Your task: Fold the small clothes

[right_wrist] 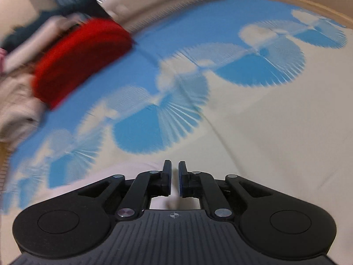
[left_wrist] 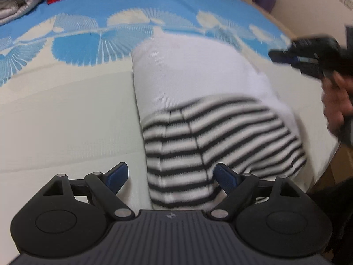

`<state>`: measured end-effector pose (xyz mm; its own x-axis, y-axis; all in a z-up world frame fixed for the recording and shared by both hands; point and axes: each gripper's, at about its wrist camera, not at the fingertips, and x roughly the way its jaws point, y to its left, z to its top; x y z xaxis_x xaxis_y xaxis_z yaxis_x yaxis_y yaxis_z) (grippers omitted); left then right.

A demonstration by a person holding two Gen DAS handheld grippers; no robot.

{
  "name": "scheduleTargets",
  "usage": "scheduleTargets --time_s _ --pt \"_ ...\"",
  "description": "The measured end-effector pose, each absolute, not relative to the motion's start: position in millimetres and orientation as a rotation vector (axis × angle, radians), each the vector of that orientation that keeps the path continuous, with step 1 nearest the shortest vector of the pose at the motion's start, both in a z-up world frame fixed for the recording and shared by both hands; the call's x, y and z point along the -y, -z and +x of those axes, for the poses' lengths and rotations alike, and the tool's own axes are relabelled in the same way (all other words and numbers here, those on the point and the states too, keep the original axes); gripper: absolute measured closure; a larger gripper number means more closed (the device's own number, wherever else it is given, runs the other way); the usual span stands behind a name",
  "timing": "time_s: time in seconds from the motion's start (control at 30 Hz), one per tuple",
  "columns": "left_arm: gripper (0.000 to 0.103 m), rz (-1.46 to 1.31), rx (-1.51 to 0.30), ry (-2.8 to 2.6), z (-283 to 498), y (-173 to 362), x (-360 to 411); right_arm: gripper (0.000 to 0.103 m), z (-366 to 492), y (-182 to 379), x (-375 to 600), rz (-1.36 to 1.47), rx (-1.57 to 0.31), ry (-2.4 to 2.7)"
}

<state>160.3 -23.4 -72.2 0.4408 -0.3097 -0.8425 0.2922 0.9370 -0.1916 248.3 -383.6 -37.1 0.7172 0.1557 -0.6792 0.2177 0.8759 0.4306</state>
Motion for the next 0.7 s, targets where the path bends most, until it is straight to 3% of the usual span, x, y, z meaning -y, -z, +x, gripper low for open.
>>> scheduleTargets --time_s 0.1,0.2,0.27,0.3,0.33,0.4,0.57,0.7 --pt "0.014 -0.095 -0.975 0.348 166 56 15 0.09 230 22 380 0.496 -0.748 -0.157" --pt "0.023 -0.121 -0.865 0.305 173 39 9 0.085 222 24 360 0.395 -0.806 -0.329" --pt "0.041 -0.099 -0.798 0.302 179 30 9 0.085 219 40 348 0.309 -0.903 -0.353" --pt "0.057 -0.092 -0.772 0.316 182 26 10 0.085 218 49 342 0.26 -0.956 -0.35" --pt "0.066 -0.092 -0.751 0.335 186 23 12 0.085 217 59 337 0.196 -1.01 -0.337" --pt "0.074 -0.105 -0.727 0.387 195 21 17 0.085 213 73 330 0.111 -1.058 -0.314" --pt "0.072 0.022 -0.895 0.438 225 62 47 0.085 215 75 334 0.106 -1.081 -0.249" --pt "0.029 -0.06 -0.935 0.302 240 73 36 0.082 226 81 355 0.23 -1.085 -0.163"
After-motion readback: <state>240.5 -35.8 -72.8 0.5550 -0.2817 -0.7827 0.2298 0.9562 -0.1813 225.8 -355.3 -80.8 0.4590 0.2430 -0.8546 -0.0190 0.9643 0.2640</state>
